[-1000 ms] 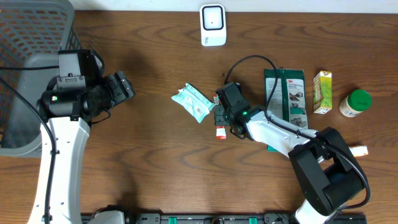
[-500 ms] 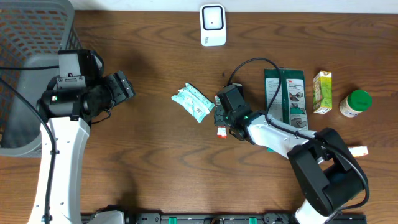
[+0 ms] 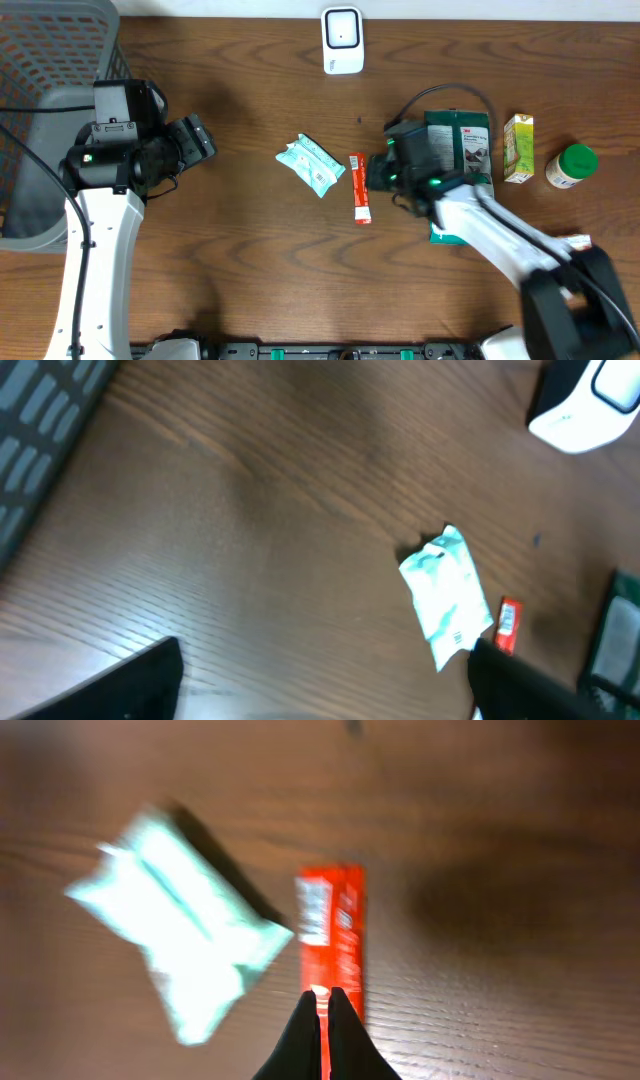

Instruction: Scan the item barcode

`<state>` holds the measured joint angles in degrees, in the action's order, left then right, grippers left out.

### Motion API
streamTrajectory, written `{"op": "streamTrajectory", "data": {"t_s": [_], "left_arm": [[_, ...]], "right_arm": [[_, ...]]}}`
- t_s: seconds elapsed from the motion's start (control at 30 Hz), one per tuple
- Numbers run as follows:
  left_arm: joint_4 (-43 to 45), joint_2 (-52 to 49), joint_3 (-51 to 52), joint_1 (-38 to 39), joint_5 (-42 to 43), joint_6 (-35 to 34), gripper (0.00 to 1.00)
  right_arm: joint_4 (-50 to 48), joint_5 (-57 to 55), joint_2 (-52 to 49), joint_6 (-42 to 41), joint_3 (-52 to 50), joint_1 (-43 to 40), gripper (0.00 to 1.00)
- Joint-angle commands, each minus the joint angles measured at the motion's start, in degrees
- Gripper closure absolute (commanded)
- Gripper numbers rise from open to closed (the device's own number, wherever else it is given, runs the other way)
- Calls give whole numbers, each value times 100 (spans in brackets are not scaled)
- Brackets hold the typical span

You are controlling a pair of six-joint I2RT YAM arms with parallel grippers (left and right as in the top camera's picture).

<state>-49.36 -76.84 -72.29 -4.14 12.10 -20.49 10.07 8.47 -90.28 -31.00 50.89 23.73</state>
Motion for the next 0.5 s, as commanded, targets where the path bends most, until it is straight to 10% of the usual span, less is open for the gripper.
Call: {"op": "streamTrajectory", "data": {"t_s": [0.0,0.07,0.17,0.47], "left_arm": [[109,-22,-15,-35,28,26,2],[131,-22,-15,-35,28,26,2],[-28,-33,-9,-24,111,4,2],[-164,-33,83,214,160,11,2]], "right_arm": [[151,927,522,59,2,-330,99],[297,1049,601,59,2,-448,93],[551,975,476,116,-2,-415,51],[-221,-476,-883,393,-2,398,51]]}}
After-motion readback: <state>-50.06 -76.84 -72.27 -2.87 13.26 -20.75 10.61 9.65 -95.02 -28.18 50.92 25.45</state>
